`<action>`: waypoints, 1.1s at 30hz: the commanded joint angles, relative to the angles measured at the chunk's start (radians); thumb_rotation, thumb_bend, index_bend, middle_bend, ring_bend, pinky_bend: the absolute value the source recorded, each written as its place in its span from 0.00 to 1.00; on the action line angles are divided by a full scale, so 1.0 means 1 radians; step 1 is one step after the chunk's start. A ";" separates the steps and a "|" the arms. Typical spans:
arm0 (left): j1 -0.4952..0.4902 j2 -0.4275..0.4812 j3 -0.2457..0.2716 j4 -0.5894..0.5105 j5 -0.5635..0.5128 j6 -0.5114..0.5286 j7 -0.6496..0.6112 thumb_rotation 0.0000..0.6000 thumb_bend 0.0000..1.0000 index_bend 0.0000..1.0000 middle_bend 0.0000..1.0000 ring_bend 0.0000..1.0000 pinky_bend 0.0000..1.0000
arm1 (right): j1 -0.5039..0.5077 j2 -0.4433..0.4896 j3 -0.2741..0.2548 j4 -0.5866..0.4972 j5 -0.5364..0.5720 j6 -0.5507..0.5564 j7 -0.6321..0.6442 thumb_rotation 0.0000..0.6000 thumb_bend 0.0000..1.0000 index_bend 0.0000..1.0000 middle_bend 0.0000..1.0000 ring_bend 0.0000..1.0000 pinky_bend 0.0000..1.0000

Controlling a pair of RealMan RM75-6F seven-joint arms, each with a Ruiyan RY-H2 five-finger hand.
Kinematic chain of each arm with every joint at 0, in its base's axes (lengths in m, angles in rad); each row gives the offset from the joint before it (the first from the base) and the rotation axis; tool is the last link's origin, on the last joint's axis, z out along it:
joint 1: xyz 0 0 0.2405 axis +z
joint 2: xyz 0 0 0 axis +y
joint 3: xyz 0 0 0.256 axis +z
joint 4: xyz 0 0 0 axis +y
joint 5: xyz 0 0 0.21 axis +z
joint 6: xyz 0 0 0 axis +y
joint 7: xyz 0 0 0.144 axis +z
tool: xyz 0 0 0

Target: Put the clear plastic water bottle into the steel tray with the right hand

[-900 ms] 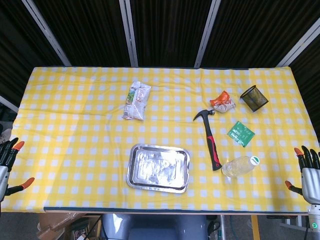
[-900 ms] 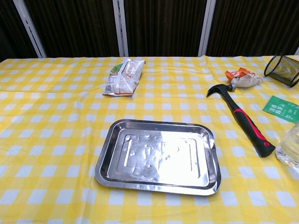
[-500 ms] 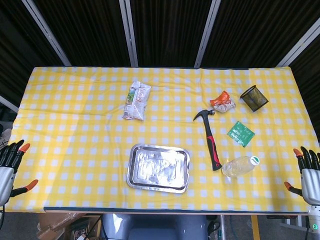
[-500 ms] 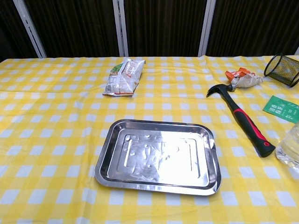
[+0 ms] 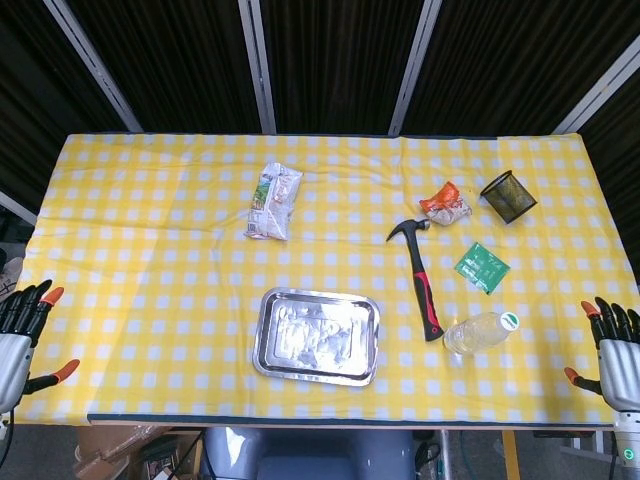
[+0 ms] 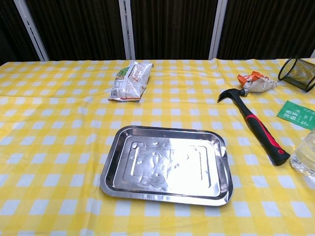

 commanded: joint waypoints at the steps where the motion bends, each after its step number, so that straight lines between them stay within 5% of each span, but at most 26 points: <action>1: -0.002 -0.001 -0.002 -0.001 -0.009 -0.009 0.002 1.00 0.18 0.05 0.00 0.00 0.00 | 0.015 0.040 -0.020 -0.054 -0.015 -0.089 0.176 1.00 0.13 0.12 0.08 0.00 0.00; 5: -0.003 -0.001 0.001 -0.005 -0.007 -0.013 0.011 1.00 0.18 0.05 0.00 0.00 0.00 | 0.053 0.072 -0.040 -0.064 -0.064 -0.183 0.357 1.00 0.13 0.12 0.08 0.00 0.00; 21: 0.004 -0.005 0.002 -0.015 -0.005 -0.006 0.044 1.00 0.18 0.05 0.00 0.00 0.00 | 0.242 0.021 0.022 -0.066 -0.021 -0.486 0.700 1.00 0.13 0.11 0.08 0.00 0.00; 33: 0.002 -0.010 0.002 -0.019 -0.008 -0.013 0.061 1.00 0.18 0.05 0.00 0.00 0.00 | 0.284 0.003 0.018 -0.073 -0.020 -0.559 0.785 1.00 0.13 0.12 0.14 0.00 0.00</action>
